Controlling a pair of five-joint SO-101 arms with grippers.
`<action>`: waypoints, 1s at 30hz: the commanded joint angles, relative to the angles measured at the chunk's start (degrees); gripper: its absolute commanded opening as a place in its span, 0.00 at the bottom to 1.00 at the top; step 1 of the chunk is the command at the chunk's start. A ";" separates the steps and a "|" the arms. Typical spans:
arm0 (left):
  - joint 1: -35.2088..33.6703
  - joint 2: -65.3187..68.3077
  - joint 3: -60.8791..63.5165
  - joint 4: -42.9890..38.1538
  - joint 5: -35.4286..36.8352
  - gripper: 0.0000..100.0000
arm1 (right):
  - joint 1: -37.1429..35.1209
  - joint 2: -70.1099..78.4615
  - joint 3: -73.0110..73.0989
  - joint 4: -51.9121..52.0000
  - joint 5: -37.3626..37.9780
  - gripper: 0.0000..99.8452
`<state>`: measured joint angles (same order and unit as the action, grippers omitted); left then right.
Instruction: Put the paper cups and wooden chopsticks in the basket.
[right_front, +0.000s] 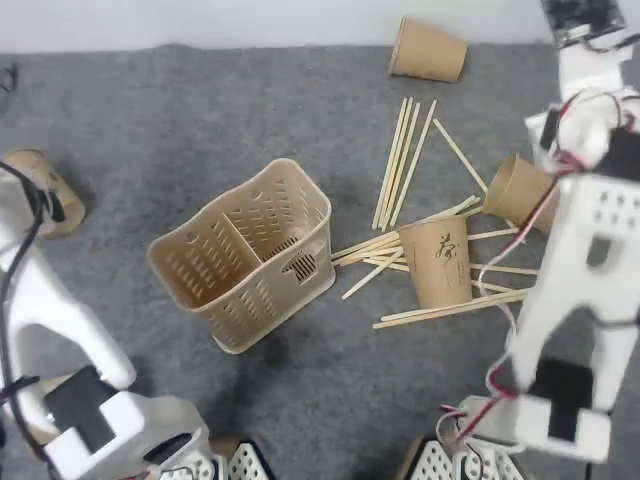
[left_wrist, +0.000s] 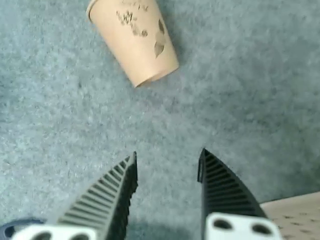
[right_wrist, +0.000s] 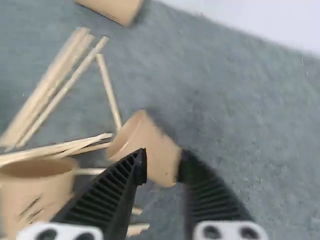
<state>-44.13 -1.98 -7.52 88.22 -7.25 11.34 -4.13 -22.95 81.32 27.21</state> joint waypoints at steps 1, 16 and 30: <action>-0.70 -2.64 1.80 -1.58 -0.79 0.19 | 1.01 6.02 1.76 -12.00 0.79 0.05; 0.26 -2.64 17.10 -10.81 -0.70 0.19 | -11.56 53.41 -13.80 -81.10 1.49 0.01; -0.09 -2.73 19.03 -6.77 -0.53 0.19 | -16.31 89.89 -63.82 -65.01 8.97 0.01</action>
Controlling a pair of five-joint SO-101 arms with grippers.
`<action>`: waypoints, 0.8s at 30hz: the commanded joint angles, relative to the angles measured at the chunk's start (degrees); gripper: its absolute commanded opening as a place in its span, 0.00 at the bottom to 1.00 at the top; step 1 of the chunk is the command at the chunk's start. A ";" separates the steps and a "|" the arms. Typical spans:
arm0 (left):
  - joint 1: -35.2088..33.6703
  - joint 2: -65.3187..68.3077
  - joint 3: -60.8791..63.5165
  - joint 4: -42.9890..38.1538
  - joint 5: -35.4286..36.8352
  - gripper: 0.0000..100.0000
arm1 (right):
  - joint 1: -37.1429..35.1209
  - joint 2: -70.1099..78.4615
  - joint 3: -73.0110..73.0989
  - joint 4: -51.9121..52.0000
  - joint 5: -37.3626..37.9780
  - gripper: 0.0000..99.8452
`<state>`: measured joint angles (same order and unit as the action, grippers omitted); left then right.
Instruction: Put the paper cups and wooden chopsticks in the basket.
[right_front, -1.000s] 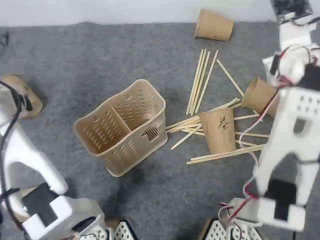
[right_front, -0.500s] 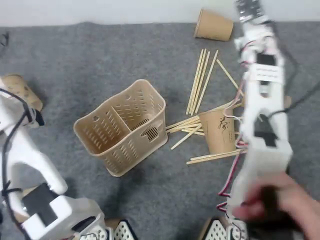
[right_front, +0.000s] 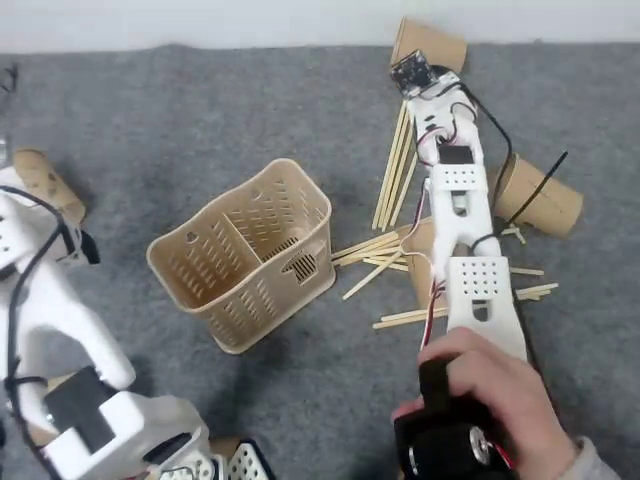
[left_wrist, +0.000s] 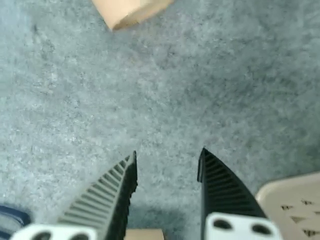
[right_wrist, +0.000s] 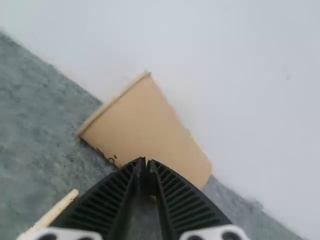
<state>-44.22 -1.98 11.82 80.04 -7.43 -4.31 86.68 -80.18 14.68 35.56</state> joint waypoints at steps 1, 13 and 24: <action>-0.09 -2.73 -0.31 1.41 -0.44 0.19 | -0.66 -1.45 -5.89 1.80 0.62 0.01; 3.34 -26.90 15.69 -10.99 -0.70 0.19 | 0.84 -6.11 3.08 1.54 0.88 0.01; 9.67 -41.41 25.45 -14.15 5.54 0.19 | 3.47 -10.51 2.46 -2.15 -0.44 0.01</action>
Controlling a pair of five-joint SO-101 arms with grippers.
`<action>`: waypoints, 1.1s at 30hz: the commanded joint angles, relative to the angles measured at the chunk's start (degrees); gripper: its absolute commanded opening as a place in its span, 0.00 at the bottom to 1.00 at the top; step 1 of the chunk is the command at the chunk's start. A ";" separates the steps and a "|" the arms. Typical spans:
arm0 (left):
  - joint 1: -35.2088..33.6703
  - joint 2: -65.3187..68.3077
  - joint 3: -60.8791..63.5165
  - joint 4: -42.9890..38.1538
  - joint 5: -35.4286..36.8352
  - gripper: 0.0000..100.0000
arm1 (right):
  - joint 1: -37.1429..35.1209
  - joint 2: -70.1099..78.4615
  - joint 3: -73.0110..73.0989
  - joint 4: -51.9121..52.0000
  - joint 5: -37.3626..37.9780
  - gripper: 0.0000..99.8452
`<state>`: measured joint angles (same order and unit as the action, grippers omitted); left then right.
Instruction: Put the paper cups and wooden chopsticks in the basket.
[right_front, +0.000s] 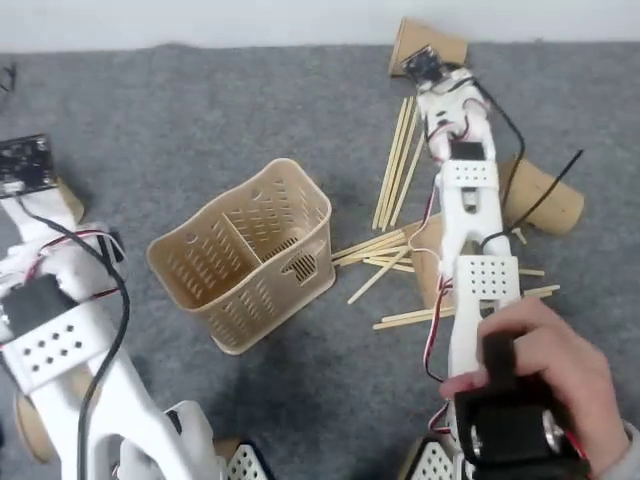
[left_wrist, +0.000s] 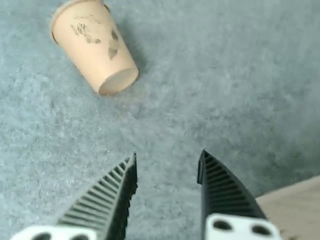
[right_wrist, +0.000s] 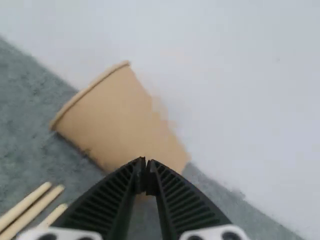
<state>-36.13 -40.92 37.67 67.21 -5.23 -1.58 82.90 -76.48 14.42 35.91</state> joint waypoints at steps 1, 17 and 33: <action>3.25 -2.37 -0.31 -1.32 4.04 0.19 | 0.75 -7.52 -1.14 -2.33 -2.46 0.01; 10.81 -2.37 2.77 -2.11 8.62 0.19 | -2.68 -6.37 -0.70 -5.49 -8.26 0.01; 10.73 -2.73 2.86 -1.67 8.79 0.19 | -1.80 -3.03 -0.79 3.03 -6.59 0.01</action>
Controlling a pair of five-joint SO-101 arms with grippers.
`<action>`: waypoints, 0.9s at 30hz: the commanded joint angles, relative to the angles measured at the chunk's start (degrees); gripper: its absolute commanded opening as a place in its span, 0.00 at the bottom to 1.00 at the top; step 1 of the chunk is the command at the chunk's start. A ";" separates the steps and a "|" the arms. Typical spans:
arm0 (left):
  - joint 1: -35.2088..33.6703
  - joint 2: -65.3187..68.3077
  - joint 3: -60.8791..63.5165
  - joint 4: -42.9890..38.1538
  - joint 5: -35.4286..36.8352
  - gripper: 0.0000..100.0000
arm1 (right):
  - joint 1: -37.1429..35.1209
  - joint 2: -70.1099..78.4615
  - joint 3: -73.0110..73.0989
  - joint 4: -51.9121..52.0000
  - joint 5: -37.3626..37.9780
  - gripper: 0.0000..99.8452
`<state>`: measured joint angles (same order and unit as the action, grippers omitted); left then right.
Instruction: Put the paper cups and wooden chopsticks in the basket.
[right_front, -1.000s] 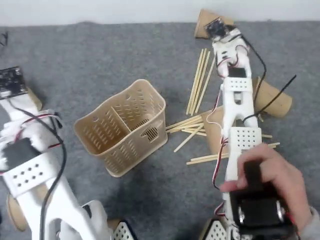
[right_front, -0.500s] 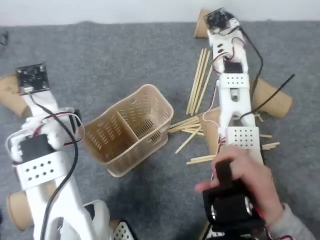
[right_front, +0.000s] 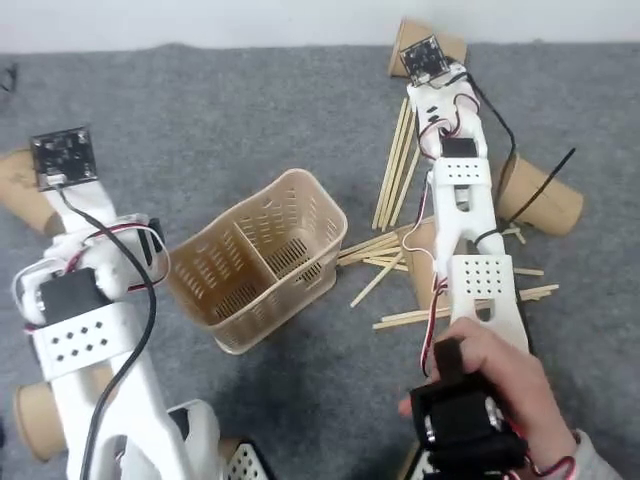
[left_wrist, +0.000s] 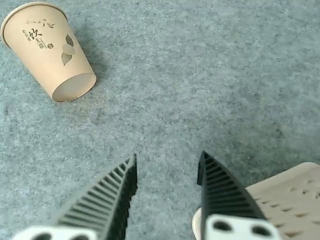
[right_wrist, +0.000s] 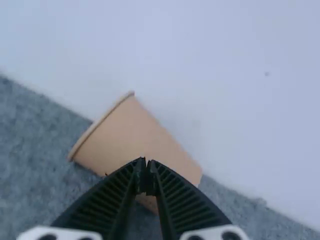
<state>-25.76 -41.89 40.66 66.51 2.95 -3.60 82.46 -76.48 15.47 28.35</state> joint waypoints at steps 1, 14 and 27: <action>0.35 -1.76 -0.13 -0.97 0.62 0.19 | 0.04 -2.51 -0.79 2.77 2.90 0.01; 0.35 -1.58 -3.47 -1.41 0.62 0.19 | 0.66 -2.77 -1.32 13.14 7.47 0.01; 0.35 -1.32 -3.56 -1.05 0.35 0.19 | 3.21 -13.32 -19.16 59.65 -4.04 0.01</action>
<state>-25.76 -41.89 39.87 65.80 3.12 -1.05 76.66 -91.87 63.82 25.98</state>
